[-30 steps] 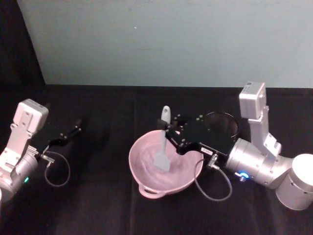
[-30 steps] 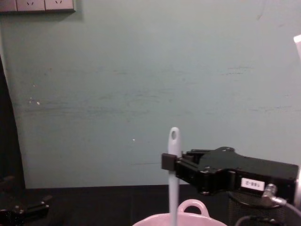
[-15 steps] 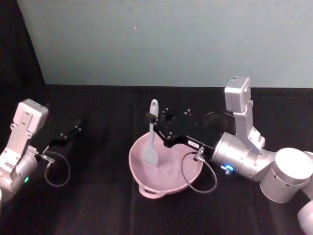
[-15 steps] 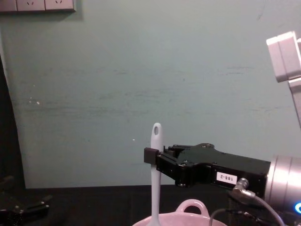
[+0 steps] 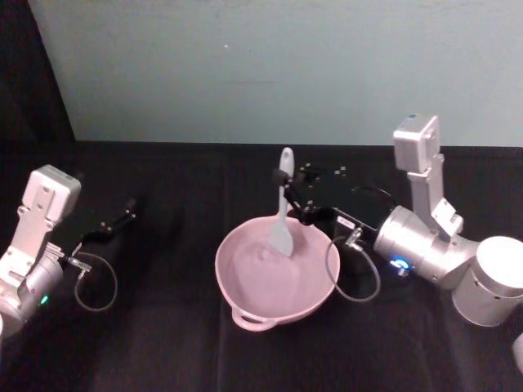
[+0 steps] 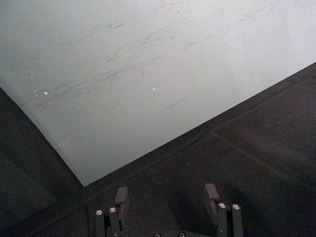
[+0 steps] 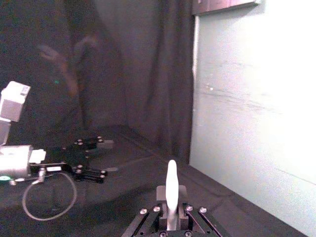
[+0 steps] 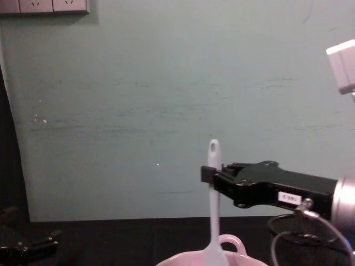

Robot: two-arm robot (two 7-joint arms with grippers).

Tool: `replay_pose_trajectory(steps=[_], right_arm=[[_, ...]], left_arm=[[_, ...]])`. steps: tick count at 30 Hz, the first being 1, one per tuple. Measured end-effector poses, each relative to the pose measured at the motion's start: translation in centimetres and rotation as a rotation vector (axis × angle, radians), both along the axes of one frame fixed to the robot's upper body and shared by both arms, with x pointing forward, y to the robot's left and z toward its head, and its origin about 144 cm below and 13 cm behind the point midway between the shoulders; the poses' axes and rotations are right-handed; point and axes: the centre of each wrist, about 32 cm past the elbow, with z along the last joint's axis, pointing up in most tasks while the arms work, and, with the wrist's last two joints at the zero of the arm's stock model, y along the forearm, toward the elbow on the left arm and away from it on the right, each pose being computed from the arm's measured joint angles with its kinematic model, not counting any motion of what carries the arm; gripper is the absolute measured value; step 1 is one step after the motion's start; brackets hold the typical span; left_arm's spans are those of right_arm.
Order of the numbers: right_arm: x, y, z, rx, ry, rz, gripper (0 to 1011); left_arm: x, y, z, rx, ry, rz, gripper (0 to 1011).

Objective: Use the one hand to pick up the spoon and stir the clear water in the bowl.

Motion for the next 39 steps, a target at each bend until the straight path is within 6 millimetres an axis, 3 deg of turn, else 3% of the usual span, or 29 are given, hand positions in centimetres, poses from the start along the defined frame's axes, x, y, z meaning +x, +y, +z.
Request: replay_pose_trajectory(steps=[9, 14, 27, 39], right_arm=[[-1.1, -1.9, 0.8, -0.028, -0.022, -0.023, 125], [-1.7, -1.8, 0.9, -0.042, -0.014, 0.008, 124], [-3.3, 0.5, 0.6, -0.038, -0.008, 0.117, 124], [-1.7, 2.1, -0.2, 0.010, 0.002, 0.118, 125]], left_arm=[[0.0, 0.0, 0.0, 0.000, 0.000, 0.000, 1005], [0.0, 0.0, 0.0, 0.000, 0.000, 0.000, 1005], [0.0, 0.0, 0.0, 0.000, 0.000, 0.000, 1005], [0.0, 0.0, 0.0, 0.000, 0.000, 0.000, 1005]])
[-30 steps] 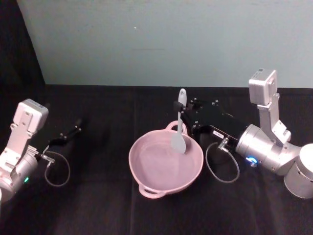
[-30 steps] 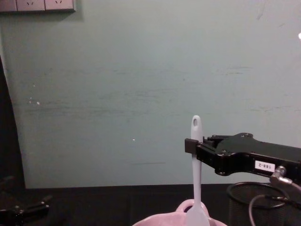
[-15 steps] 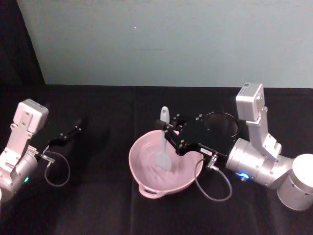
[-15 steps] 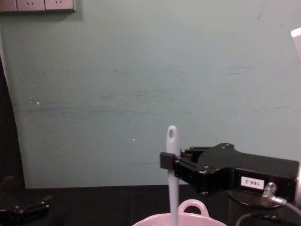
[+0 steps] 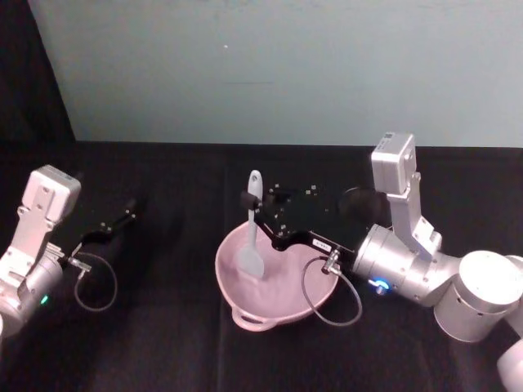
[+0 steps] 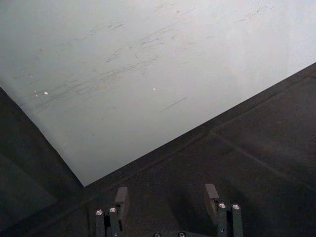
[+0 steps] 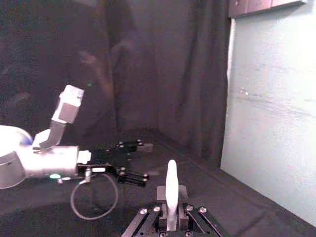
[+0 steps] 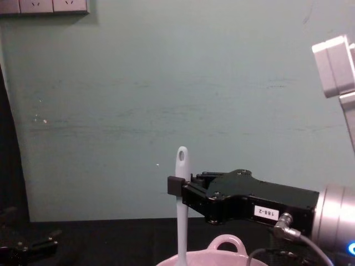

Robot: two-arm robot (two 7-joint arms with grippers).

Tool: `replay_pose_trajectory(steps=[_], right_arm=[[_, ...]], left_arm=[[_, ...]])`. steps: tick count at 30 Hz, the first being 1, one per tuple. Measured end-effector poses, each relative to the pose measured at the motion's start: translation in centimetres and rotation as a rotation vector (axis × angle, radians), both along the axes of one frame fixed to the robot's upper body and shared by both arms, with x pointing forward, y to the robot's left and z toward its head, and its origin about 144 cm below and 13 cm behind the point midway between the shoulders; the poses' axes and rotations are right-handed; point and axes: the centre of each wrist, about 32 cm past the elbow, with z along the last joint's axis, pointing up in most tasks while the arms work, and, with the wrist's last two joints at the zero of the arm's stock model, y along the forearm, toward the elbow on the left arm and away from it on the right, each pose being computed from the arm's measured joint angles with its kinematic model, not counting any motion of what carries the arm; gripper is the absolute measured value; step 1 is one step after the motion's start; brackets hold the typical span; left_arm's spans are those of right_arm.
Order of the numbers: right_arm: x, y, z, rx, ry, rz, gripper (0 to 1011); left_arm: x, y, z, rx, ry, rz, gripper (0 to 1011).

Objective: Use the one hand to pick up the spoon and stir the clear water in the bowl.

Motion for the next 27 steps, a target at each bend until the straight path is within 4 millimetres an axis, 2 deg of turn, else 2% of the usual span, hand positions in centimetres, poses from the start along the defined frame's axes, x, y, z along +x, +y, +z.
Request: replay_pose_trajectory(steps=[7, 12, 21, 27], right_arm=[[1.1, -0.3, -0.6, 0.010, 0.003, -0.053, 125], [1.4, -1.5, -0.6, -0.004, -0.015, -0.113, 124], [0.7, -3.4, 0.0, -0.019, -0.038, -0.155, 125], [-0.4, -3.6, 0.0, -0.033, -0.037, -0.144, 124]], left_arm=[[0.0, 0.0, 0.0, 0.000, 0.000, 0.000, 1005], [0.0, 0.0, 0.0, 0.000, 0.000, 0.000, 1005], [0.0, 0.0, 0.0, 0.000, 0.000, 0.000, 1005], [0.0, 0.0, 0.0, 0.000, 0.000, 0.000, 1005]])
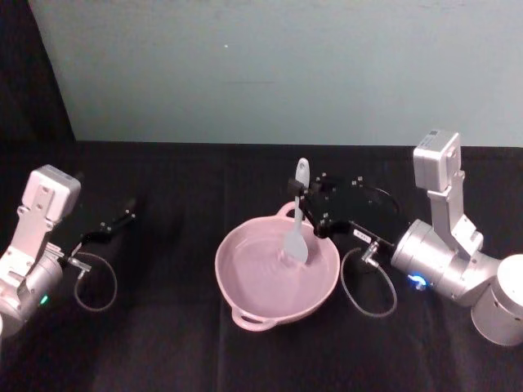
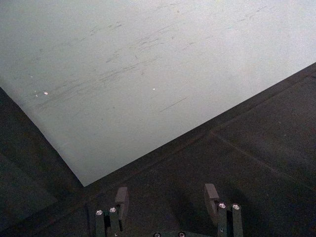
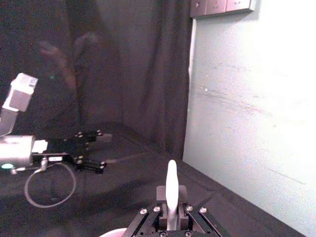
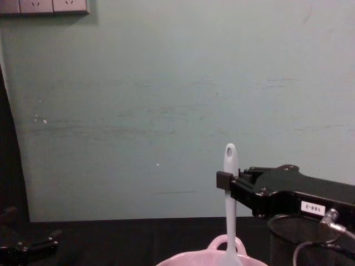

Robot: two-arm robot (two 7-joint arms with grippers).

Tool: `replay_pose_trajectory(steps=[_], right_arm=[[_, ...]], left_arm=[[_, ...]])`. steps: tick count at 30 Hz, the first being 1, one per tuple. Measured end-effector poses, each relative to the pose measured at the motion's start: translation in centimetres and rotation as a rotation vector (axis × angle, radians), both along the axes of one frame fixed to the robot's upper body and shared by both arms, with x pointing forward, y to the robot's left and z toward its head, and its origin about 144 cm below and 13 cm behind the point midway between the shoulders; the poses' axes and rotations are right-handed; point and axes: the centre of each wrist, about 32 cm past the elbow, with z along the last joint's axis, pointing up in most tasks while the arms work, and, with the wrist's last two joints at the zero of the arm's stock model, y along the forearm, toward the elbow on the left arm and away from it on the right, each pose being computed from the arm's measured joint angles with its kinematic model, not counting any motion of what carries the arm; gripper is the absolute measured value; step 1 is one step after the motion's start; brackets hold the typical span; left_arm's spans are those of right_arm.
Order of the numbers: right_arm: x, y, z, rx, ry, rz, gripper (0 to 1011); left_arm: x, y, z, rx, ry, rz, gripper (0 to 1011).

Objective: Use the one hand to pick up the spoon and stir the clear water in the bowl.

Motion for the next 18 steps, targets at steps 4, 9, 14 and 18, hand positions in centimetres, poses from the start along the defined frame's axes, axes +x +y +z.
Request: replay_pose_trajectory(steps=[4, 9, 14, 18], right_arm=[[-0.8, 0.2, 0.0, -0.006, 0.003, 0.019, 125], [-1.8, 1.0, 0.0, -0.007, 0.006, 0.061, 125], [-2.2, 2.4, -0.1, 0.001, 0.008, 0.106, 125], [-2.0, 3.6, -0.2, 0.012, 0.009, 0.131, 125]], left_arm=[[0.0, 0.0, 0.0, 0.000, 0.000, 0.000, 1005], [0.0, 0.0, 0.0, 0.000, 0.000, 0.000, 1005], [0.0, 0.0, 0.0, 0.000, 0.000, 0.000, 1005], [0.0, 0.0, 0.0, 0.000, 0.000, 0.000, 1005]])
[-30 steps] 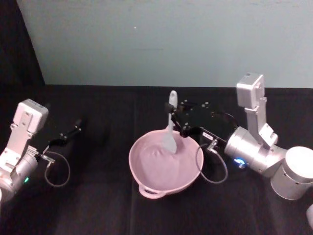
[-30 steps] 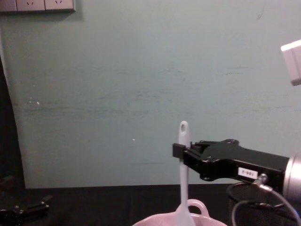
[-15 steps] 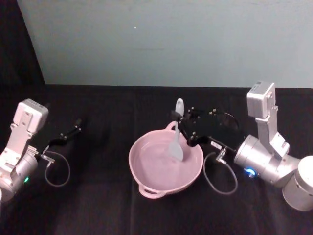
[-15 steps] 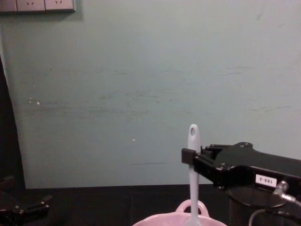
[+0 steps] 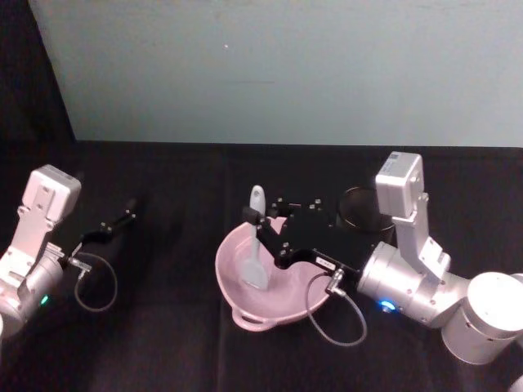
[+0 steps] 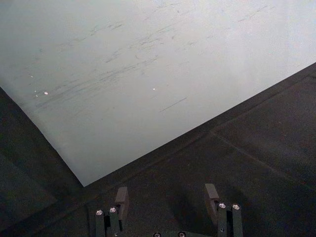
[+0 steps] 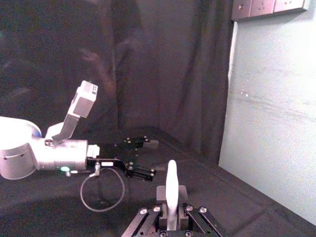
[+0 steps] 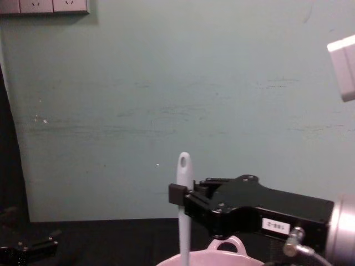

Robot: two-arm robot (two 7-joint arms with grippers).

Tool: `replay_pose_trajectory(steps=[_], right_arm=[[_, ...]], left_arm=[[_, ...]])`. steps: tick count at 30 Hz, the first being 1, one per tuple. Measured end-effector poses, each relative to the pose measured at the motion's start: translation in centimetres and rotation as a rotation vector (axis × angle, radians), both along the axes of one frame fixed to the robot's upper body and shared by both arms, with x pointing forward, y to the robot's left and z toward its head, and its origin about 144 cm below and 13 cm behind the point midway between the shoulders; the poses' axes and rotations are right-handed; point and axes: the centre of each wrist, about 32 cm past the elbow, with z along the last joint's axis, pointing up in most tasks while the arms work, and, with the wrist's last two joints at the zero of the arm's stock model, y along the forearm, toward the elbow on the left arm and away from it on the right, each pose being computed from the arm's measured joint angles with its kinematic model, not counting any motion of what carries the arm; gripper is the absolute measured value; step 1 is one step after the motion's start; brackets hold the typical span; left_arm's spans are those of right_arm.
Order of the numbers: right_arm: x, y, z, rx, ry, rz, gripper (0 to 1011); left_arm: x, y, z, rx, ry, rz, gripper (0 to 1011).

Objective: Use the one hand to pick up the spoon and stir the clear water in the bowl.

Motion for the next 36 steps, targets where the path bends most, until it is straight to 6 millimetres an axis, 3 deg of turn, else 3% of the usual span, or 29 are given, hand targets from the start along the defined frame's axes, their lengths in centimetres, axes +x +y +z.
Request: replay_pose_trajectory(steps=[15, 27, 36], right_arm=[[2.4, 1.1, -0.7, 0.035, 0.014, -0.026, 124], [3.9, -2.1, -0.3, 0.018, -0.005, -0.180, 124], [3.0, -3.1, 0.2, -0.009, -0.019, -0.184, 125]], left_arm=[[0.0, 0.0, 0.0, 0.000, 0.000, 0.000, 1005], [0.0, 0.0, 0.0, 0.000, 0.000, 0.000, 1005], [0.0, 0.0, 0.0, 0.000, 0.000, 0.000, 1005]])
